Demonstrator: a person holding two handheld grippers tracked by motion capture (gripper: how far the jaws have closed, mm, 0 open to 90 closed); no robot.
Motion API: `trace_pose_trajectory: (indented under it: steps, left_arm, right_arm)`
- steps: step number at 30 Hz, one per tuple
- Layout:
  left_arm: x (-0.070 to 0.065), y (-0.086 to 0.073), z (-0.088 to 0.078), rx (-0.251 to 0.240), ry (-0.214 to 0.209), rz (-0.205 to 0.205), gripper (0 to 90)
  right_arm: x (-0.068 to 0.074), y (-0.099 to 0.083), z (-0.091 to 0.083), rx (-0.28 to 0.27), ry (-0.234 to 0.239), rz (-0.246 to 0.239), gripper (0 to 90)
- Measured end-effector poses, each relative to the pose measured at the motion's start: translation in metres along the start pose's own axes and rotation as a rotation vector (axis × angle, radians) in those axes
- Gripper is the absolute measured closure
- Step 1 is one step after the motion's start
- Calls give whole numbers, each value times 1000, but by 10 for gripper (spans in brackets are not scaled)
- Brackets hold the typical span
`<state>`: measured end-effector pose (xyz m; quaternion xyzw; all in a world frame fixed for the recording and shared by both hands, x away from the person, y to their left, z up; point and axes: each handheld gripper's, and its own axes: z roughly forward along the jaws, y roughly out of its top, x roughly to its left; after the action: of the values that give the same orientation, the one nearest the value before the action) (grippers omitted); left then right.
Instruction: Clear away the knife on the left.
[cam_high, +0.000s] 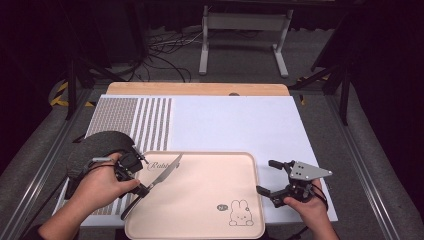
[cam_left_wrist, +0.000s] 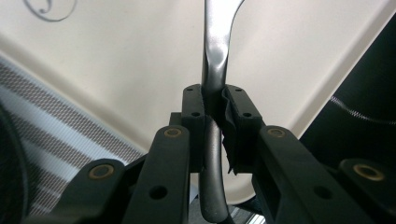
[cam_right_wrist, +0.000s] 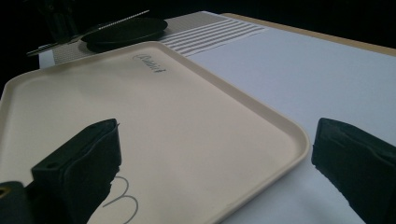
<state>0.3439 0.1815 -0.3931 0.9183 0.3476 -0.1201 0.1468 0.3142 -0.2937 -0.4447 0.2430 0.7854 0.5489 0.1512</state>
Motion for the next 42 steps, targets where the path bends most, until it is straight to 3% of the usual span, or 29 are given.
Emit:
trace_pose_trajectory:
  steps: [15, 25, 42]
  left_arm:
    - [-4, 8, 26, 16, -53, -21, 802]
    - [-2, 9, 41, 54, -55, -44, 801]
    - [6, 7, 54, 76, -66, -82, 801]
  right_arm:
    - [0, 0, -1, 1, -2, -1, 25]
    - [0, 0, -1, 0, -2, -2, 25]
    - [0, -1, -1, 3, 6, -3, 24]
